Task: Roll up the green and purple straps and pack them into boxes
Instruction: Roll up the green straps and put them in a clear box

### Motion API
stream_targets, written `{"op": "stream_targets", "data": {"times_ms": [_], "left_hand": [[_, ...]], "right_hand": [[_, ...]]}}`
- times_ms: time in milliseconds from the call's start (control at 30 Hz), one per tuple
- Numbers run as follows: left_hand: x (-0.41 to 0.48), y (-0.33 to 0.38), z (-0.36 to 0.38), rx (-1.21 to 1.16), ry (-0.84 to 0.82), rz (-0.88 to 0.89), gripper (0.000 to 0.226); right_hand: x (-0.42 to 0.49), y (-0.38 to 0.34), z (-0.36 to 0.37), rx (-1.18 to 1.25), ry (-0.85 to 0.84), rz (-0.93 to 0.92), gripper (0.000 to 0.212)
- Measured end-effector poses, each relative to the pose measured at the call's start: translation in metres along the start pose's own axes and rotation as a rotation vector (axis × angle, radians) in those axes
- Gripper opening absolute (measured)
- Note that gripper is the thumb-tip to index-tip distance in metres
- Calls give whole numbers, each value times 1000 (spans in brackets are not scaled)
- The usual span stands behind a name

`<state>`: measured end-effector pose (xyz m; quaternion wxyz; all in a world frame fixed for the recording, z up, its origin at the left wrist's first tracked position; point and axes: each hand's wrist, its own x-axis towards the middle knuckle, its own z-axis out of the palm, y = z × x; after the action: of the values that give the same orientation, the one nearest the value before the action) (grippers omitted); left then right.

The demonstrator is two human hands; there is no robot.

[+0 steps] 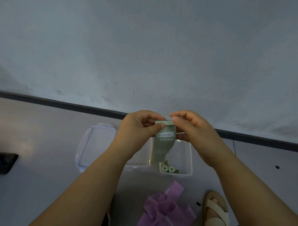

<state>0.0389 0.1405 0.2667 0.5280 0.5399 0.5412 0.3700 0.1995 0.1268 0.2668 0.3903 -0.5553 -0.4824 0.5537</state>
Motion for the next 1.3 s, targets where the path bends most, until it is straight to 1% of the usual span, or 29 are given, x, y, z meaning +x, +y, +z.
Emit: {"op": "stream_targets", "data": {"times_ms": [200,433,600,733,900,1000,1100,1200,1300], "left_hand": [[0,0,1,-6,-20,5,16],[0,0,2,-89,-51,-18,13],[1,-3,3,-148,-79,-66,13],[2,-4,4,-92,-82,-65,8],[1,-3,1,-142,-99,-59,13],[0,-3,1,-126,-95,-46,15],[0,0,1,-124,-99,-50,12],[0,1,2,-136,-91,-54,9],[1,-2,2,-80,-64,-40,12]], "right_hand": [[3,4,1,-41,49,-27,7],[4,3,0,-45,81,-56,4],[3,4,-1,-26,79,-64,9],[3,3,-2,-17,89,-71,14],[2,0,0,3,74,-95,16],[2,1,0,-38,84,-124,21],[2,1,0,-67,97,-153,25],[2,2,-1,-94,97,-179,25],[2,4,0,-129,101,-184,25]]}}
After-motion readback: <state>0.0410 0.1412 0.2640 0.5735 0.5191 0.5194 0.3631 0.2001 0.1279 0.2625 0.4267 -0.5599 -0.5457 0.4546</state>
